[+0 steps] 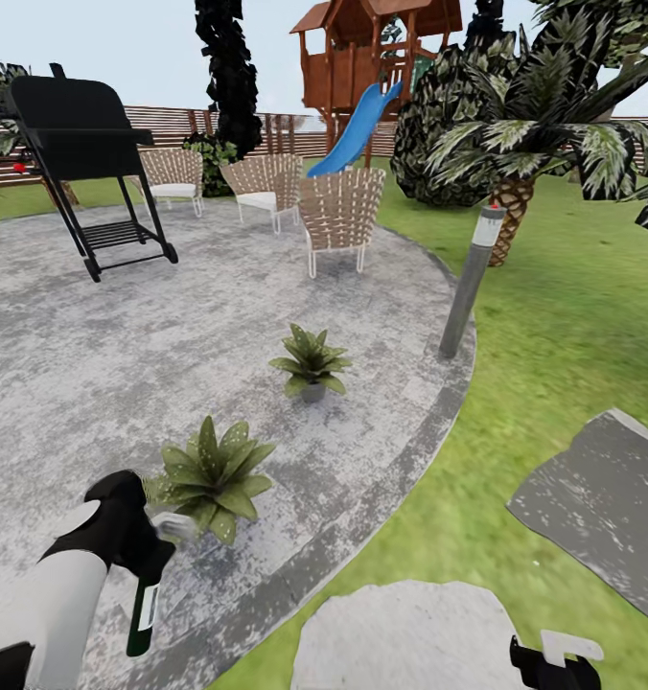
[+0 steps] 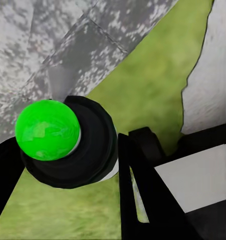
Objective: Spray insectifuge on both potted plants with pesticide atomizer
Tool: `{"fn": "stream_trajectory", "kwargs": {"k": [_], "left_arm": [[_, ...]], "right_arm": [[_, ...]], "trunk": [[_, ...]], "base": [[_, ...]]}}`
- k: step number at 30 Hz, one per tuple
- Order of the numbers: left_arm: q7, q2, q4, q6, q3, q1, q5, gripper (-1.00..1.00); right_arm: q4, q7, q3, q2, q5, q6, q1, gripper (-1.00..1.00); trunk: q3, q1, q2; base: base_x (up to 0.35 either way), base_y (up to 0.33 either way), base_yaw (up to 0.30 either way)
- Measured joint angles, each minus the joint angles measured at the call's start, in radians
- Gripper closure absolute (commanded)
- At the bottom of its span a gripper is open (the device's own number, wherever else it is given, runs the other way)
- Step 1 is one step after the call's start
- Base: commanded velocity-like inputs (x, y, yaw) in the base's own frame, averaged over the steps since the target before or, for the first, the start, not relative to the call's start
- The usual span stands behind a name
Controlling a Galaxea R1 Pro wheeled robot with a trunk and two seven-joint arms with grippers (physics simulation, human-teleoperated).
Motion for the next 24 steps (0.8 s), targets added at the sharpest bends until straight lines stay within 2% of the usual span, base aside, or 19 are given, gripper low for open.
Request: {"fn": "stream_trajectory", "kwargs": {"k": [1,4,6,7,10,17,19,21,24], "left_arm": [[0.0,0.0,0.0,-0.001,0.016,0.0,0.0,1.0],[0.0,-0.004,0.0,0.0,0.031,0.0,0.001,1.0],[0.0,-0.015,-0.001,0.002,0.034,-0.001,0.021,1.0],[0.0,-0.021,-0.001,0.003,0.032,-0.001,0.044,1.0],[0.002,-0.024,-0.02,0.002,0.03,-0.005,0.077,1.0],[0.011,-0.015,-0.072,0.011,0.033,-0.011,0.084,1.0],[0.014,-0.017,-0.073,0.011,0.055,-0.012,0.085,1.0],[0.016,-0.021,-0.073,0.011,0.098,-0.012,0.084,1.0],[0.035,-0.023,-0.072,0.011,0.134,-0.008,0.084,1.0]], "right_arm": [[0.0,0.0,0.0,0.0,0.001,0.0,0.0,-1.0],[0.0,0.001,0.0,-0.001,0.001,0.001,0.0,-1.0],[0.001,0.001,0.0,-0.002,0.002,0.001,0.0,-1.0],[0.001,0.001,0.0,-0.002,0.002,0.001,0.0,-1.0],[0.0,0.001,0.0,-0.002,0.001,0.002,0.0,-1.0],[-0.001,0.001,-0.001,-0.002,0.0,0.001,0.0,-1.0],[-0.001,0.001,0.0,-0.002,0.0,0.001,0.0,-1.0],[-0.001,0.001,0.0,-0.002,-0.001,0.001,0.0,-1.0],[-0.002,0.0,0.0,-0.001,-0.001,0.001,0.0,-1.0]], "trunk": [[0.0,0.0,0.0],[0.0,0.0,0.0],[0.0,0.0,0.0],[0.0,0.0,0.0],[0.0,0.0,0.0],[0.0,0.0,0.0],[0.0,0.0,0.0],[0.0,0.0,0.0],[0.0,0.0,0.0]], "base": [[0.005,-0.001,0.004],[0.001,0.0,0.001],[0.0,0.0,0.0],[0.0,0.0,0.0],[0.0,0.0,0.0],[0.0,0.0,0.0],[0.0,0.0,0.0],[0.0,0.0,0.003],[0.0,0.0,0.135]]}}
